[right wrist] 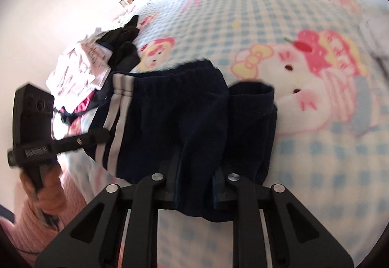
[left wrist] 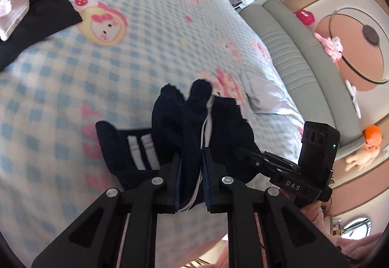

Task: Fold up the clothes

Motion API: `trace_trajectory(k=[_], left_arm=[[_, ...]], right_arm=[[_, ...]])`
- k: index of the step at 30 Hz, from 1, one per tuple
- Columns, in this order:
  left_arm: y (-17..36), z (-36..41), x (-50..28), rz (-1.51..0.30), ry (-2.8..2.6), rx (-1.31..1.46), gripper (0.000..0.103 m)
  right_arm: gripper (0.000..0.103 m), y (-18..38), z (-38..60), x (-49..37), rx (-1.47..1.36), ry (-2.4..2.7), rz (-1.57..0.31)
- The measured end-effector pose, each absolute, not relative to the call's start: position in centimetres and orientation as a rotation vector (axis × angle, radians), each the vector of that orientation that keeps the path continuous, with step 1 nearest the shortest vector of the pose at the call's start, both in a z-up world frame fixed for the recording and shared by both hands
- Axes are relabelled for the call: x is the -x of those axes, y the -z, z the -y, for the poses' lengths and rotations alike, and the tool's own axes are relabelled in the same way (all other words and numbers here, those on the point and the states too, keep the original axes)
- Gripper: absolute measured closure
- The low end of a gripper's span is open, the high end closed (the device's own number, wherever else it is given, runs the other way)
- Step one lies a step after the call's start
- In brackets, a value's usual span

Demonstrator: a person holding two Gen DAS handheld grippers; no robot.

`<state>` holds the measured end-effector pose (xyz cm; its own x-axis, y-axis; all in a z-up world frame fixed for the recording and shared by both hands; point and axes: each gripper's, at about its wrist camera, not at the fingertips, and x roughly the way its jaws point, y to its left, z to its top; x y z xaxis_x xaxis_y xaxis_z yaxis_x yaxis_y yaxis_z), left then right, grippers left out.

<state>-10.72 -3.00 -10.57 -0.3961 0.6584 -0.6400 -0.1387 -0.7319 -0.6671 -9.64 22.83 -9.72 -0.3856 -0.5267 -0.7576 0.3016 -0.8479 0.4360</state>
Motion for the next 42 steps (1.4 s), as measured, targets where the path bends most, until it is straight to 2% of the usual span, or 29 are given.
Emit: trace_trajectory(k=[3, 7, 10, 12, 13, 14, 17, 21, 24, 25, 26, 33, 40, 42], left_arm=[[10.7, 2.1, 9.1, 0.681, -2.185, 1.367, 0.088], [14.9, 2.1, 7.8, 0.692, -2.174, 1.557, 0.088], [15.4, 2.2, 6.2, 0.683, -2.177, 1.554, 0.086], [14.4, 2.1, 5.5, 0.655, -2.192, 1.496, 0.070], [13.7, 1.7, 5.6, 0.634, -2.208, 1.459, 0.053], [13.0, 1.4, 5.6, 0.613, -2.223, 1.423, 0.045], [12.1, 0.4, 6.9, 0.534, -2.284, 1.370, 0.044], [13.7, -0.3, 8.8, 0.482, -2.308, 1.471, 0.044], [14.8, 0.1, 8.3, 0.513, -2.322, 1.483, 0.052], [14.8, 0.1, 7.9, 0.538, -2.305, 1.460, 0.082], [14.7, 0.2, 7.6, 0.565, -2.275, 1.455, 0.090], [12.1, 0.6, 5.3, 0.579, -2.271, 1.402, 0.090], [15.0, 1.3, 5.1, 0.624, -2.191, 1.550, 0.089], [16.2, 1.7, 5.1, 0.644, -2.183, 1.578, 0.087]], right_arm=[[0.085, 8.4, -22.7, 7.1, -1.318, 2.228, 0.287], [0.077, 11.9, -22.8, 5.7, -1.468, 2.221, 0.213], [0.072, 13.6, -24.3, 4.5, -1.508, 2.179, 0.336], [0.068, 12.8, -24.8, 4.0, -1.483, 2.207, 0.322], [0.065, 12.4, -25.0, 3.7, -1.471, 2.222, 0.311], [0.064, 11.9, -24.9, 3.7, -1.458, 2.243, 0.270], [0.064, 10.8, -24.2, 4.1, -1.415, 2.276, 0.207], [0.063, 10.4, -23.9, 5.3, -1.404, 2.300, 0.250], [0.063, 10.5, -23.7, 5.5, -1.418, 2.332, 0.256], [0.063, 10.5, -23.6, 5.6, -1.422, 2.342, 0.259], [0.063, 10.5, -23.7, 5.5, -1.418, 2.340, 0.280], [0.063, 10.9, -23.4, 5.1, -1.449, 2.340, 0.291], [0.065, 11.6, -22.8, 5.3, -1.489, 2.319, 0.321], [0.065, 12.5, -22.7, 5.1, -1.524, 2.332, 0.288]])
